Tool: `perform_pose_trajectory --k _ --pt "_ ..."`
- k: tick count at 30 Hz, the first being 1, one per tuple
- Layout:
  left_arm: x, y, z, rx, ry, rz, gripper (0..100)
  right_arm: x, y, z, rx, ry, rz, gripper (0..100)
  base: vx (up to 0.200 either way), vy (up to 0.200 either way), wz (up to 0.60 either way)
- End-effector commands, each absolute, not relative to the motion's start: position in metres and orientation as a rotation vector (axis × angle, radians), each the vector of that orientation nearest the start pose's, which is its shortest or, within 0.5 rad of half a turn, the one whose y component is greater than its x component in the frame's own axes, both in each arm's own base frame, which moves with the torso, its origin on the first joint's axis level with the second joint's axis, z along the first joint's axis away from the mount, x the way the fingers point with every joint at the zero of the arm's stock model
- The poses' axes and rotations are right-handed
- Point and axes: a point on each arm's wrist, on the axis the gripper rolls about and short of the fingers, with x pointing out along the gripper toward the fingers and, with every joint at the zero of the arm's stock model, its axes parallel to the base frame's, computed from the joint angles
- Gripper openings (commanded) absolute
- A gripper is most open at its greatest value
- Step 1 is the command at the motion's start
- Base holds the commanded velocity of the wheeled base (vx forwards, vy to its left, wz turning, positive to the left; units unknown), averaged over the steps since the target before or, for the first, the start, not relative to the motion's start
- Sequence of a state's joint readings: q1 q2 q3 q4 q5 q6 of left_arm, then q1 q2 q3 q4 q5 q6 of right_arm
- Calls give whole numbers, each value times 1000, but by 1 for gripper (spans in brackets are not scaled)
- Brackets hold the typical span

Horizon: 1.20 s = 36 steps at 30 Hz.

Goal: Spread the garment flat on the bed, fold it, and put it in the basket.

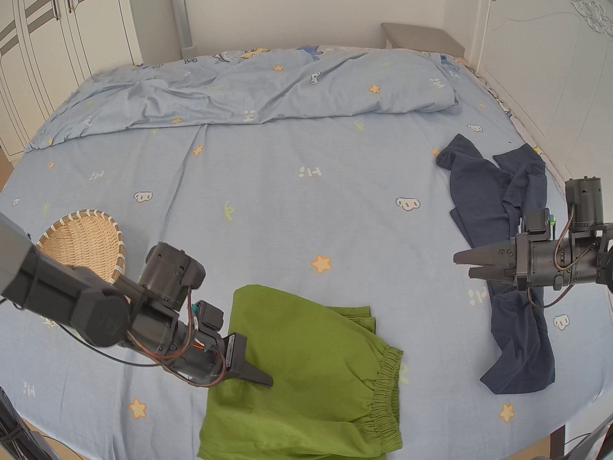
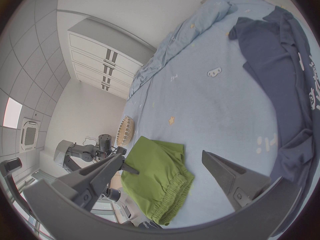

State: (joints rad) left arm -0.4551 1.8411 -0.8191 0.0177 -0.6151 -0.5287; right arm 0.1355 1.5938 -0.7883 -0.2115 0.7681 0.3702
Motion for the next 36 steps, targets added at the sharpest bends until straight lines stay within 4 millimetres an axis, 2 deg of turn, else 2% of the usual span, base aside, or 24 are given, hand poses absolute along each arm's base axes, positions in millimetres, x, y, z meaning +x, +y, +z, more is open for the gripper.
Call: perform_pose_trajectory --k 1,4,5,14,21,36 --pt "264 -110 191 -447 1171 -685 0 252 20 196 543 655 669 100 0 0 0" --pt "266 -101 201 -417 1158 -684 0 252 20 196 542 656 670 100 0 0 0" --pt "267 -94 211 -410 1141 -675 0 252 19 197 542 654 666 100 0 0 0" --pt "270 -88 217 -413 1116 -655 0 250 18 198 540 648 663 100 0 0 0" --pt "268 -81 226 -423 1079 -642 0 250 20 197 540 654 669 100 0 200 0" --pt "265 -81 232 -416 1060 -651 0 248 20 198 538 648 671 100 0 200 0"
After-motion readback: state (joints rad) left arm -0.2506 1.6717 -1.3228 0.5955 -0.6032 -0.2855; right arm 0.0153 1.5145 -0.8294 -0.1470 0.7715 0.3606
